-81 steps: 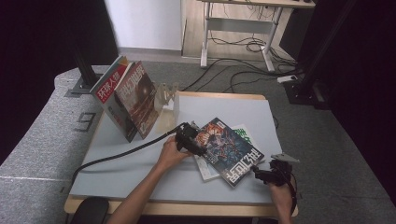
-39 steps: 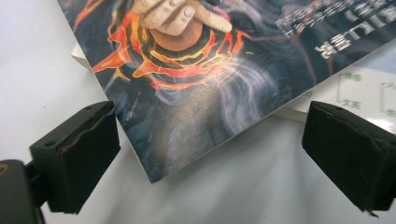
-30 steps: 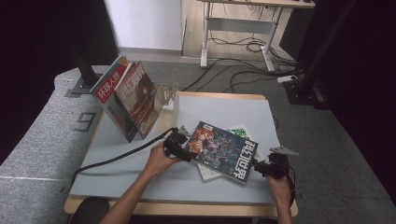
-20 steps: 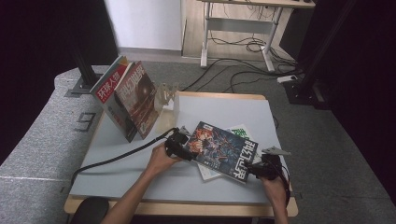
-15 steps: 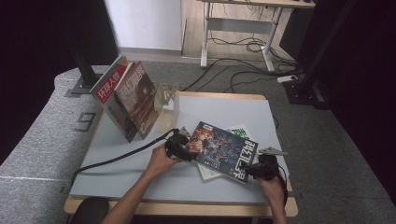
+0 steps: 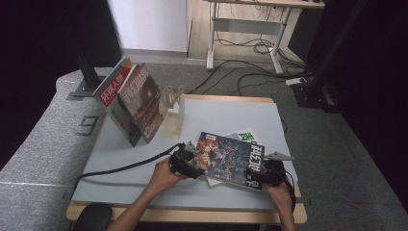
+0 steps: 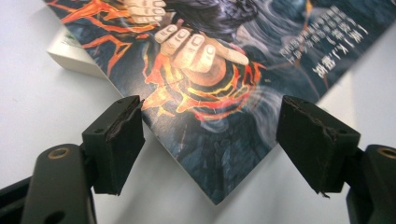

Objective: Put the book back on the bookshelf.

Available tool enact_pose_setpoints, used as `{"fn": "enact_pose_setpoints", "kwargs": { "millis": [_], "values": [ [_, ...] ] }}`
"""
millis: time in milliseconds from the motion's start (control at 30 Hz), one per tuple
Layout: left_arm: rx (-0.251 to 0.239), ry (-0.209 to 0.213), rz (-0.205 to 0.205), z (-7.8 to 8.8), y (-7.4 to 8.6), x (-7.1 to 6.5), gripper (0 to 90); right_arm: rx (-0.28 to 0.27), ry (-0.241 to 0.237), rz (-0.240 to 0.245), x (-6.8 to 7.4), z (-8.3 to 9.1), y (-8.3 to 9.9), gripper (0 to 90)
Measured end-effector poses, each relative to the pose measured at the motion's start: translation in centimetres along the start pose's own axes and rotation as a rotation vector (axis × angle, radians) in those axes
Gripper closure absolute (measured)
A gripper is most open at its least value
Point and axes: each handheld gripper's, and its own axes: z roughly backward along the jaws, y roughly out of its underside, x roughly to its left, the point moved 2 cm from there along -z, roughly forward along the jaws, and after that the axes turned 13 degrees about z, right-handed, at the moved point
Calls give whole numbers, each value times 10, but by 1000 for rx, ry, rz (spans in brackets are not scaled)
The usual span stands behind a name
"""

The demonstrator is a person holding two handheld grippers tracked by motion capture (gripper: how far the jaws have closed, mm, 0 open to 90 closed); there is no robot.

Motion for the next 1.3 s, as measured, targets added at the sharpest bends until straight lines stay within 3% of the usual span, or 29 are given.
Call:
{"fn": "enact_pose_setpoints", "kwargs": {
  "millis": [400, 600, 667, 867, 1100, 1233, 1300],
  "values": [
    [32, 42, -7, 9, 22, -15, 207, 3, -26, 24, 0, -7, -6, 114],
    [52, 57, -50, 14, 28, -20, 203, 3, -37, 37, -1, -16, -13, 94],
    [26, 57, -77, 18, 24, -14, 192, -3, -48, 39, -2, -15, -12, 105],
    [-35, 33, -64, 21, 12, 4, 157, -12, -48, 53, -2, -6, -8, 64],
    [-109, 85, -32, 8, -7, 22, 129, -5, -21, 91, 7, 9, 0, 0],
    [-118, 73, -46, 2, -18, 28, 80, 5, -22, 104, 13, 14, 6, 0],
    [-146, 92, -32, 0, -23, 32, 62, 6, -22, 106, 15, 15, 8, 0]
  ]
}}
